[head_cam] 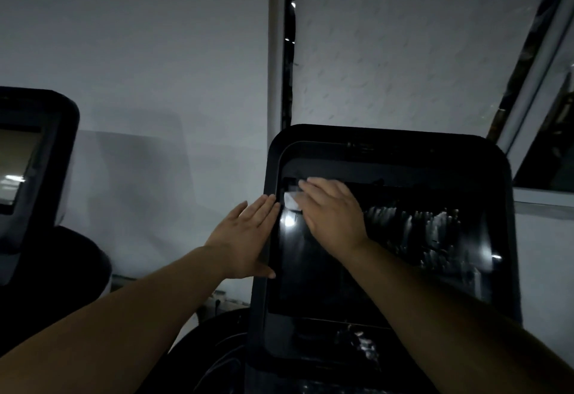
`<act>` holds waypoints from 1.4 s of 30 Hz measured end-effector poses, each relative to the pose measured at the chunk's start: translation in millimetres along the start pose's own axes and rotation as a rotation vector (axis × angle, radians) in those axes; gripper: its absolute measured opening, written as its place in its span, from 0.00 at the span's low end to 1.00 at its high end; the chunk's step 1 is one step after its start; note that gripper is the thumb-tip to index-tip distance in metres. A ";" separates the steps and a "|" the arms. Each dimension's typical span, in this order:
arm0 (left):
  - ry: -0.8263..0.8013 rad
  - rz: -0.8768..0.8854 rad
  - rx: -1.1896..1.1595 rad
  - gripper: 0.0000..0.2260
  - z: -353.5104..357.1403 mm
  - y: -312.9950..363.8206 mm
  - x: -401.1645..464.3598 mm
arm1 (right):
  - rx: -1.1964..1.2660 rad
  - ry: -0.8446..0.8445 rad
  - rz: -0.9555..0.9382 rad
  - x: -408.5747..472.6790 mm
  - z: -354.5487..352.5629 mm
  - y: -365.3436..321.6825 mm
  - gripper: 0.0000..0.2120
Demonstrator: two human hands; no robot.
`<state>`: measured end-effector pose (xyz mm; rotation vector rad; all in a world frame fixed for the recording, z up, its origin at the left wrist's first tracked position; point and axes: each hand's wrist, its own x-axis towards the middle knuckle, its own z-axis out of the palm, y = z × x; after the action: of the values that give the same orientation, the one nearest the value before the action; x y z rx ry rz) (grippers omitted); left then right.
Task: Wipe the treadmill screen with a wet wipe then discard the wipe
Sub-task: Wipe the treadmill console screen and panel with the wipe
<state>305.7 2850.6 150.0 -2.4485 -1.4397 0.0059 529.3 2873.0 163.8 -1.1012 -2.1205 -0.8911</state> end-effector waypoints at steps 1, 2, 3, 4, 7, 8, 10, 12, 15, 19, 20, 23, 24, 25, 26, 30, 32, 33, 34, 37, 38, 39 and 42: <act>-0.003 0.012 0.026 0.59 2.1 -2.7 3.2 | -0.009 -0.031 -0.048 -2.3 8.3 -2.2 0.15; -0.005 0.027 0.055 0.59 4.2 -4.8 5.1 | -0.020 -0.081 -0.097 -9.0 16.5 -5.4 0.16; -0.001 0.041 0.084 0.58 6.7 -7.2 6.2 | -0.023 -0.145 -0.136 -19.7 23.7 -9.2 0.17; 0.013 0.052 0.110 0.58 9.6 -9.7 7.0 | -0.013 -0.192 -0.157 -32.3 28.9 -12.6 0.19; 0.066 0.072 0.148 0.58 15.7 -15.7 8.3 | 0.002 -0.222 -0.152 -55.3 29.3 -19.3 0.23; 0.074 0.080 0.143 0.58 15.5 -16.4 9.0 | -0.007 -0.241 -0.158 -59.8 26.4 -20.6 0.24; 0.076 0.083 0.120 0.59 16.6 -17.5 10.7 | -0.010 -0.279 -0.203 -74.8 24.0 -23.3 0.27; 0.064 0.084 0.111 0.60 16.9 -17.7 12.1 | 0.014 -0.300 -0.283 -95.7 22.7 -28.1 0.28; 0.077 0.080 0.104 0.61 19.4 -15.0 11.4 | 0.032 -0.332 -0.421 -124.8 14.8 -34.1 0.24; 0.063 0.068 0.101 0.61 19.6 -9.1 9.9 | 0.101 -0.361 -0.446 -97.0 10.8 -15.7 0.16; 0.064 0.065 0.098 0.61 19.5 -8.2 9.5 | 0.094 -0.381 -0.398 -77.0 13.7 -7.2 0.18; 0.062 0.058 0.080 0.62 18.7 -7.7 9.0 | 0.035 -0.387 -0.230 -9.0 19.1 11.2 0.21; 0.064 0.058 0.071 0.62 19.0 -8.1 9.4 | 0.014 -0.373 -0.194 8.7 20.9 15.7 0.21; 0.067 0.060 0.062 0.62 19.4 -8.3 9.7 | -0.003 -0.356 -0.173 20.8 22.7 18.3 0.20; 0.071 0.064 0.054 0.62 20.0 -8.6 9.7 | -0.008 -0.339 -0.160 25.9 23.6 18.3 0.20; 0.075 0.065 0.055 0.63 23.2 -9.6 11.0 | -0.015 -0.356 -0.222 -21.2 24.0 -8.2 0.23; 0.067 0.070 0.070 0.62 23.8 -9.8 11.2 | 0.062 -0.332 -0.303 -76.9 24.4 -30.7 0.22; 0.067 0.071 0.073 0.62 24.4 -10.0 11.6 | 0.092 -0.324 -0.342 -104.1 24.1 -41.0 0.21; 0.068 0.071 0.072 0.62 24.8 -10.0 11.6 | 0.104 -0.345 -0.374 -124.4 21.7 -47.8 0.20; 0.072 0.076 0.061 0.62 25.1 -10.0 11.0 | 0.127 -0.429 -0.470 -127.7 16.1 -43.2 0.19; 0.078 0.075 0.062 0.62 25.2 -9.9 10.9 | 0.136 -0.433 -0.475 -112.5 15.4 -35.8 0.19; 0.082 0.075 0.063 0.62 24.8 -9.6 10.8 | 0.125 -0.425 -0.452 -92.1 15.8 -27.2 0.20; 0.078 0.065 0.054 0.63 23.3 -8.6 10.8 | -0.032 -0.364 -0.289 -16.9 18.8 1.5 0.21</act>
<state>300.1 2869.6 131.6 -2.4226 -1.3103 -0.0360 535.3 2880.3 140.4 -1.0514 -2.6243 -0.9100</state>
